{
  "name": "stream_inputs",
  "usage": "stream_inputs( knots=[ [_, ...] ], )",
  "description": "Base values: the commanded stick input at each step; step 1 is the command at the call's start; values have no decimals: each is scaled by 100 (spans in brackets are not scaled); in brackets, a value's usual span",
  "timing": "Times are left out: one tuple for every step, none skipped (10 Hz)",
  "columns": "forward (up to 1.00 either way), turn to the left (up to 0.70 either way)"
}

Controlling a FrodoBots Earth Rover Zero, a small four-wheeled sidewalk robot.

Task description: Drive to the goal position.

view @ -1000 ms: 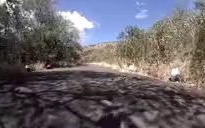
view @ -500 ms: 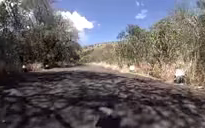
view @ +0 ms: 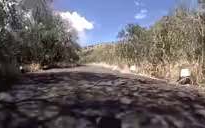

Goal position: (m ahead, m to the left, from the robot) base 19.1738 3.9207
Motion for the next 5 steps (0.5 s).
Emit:
stream_inputs(
  knots=[
    [50,50],
    [50,50],
    [50,0],
    [50,0],
    [50,0]
  ],
)
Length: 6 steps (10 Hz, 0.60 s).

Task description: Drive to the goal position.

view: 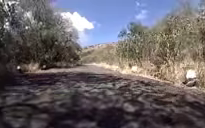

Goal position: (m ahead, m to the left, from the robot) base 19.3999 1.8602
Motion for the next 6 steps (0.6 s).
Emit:
stream_inputs(
  knots=[
    [50,0],
    [50,0],
    [50,0],
    [50,0],
    [50,0],
    [50,0]
  ],
)
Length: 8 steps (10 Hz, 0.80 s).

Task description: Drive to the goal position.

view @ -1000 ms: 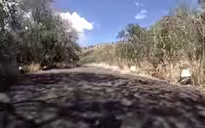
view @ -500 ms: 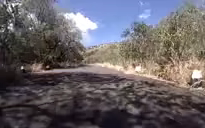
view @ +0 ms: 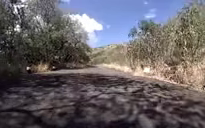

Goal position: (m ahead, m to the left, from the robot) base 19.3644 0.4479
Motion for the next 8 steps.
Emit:
stream_inputs(
  knots=[
    [50,0],
    [50,0],
    [50,0],
    [50,0],
    [50,0],
    [50,0],
    [50,0],
    [50,0]
  ],
)
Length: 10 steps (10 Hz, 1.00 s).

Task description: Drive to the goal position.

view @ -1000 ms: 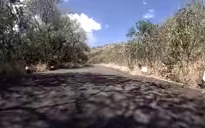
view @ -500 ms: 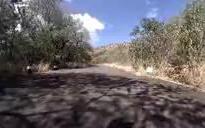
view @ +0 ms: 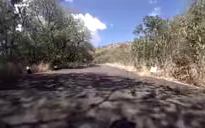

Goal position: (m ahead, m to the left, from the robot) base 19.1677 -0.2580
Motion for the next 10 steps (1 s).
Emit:
stream_inputs(
  knots=[
    [50,0],
    [50,0],
    [50,0],
    [50,0],
    [50,0],
    [50,0],
    [50,0],
    [50,0],
    [50,0],
    [50,0]
  ],
)
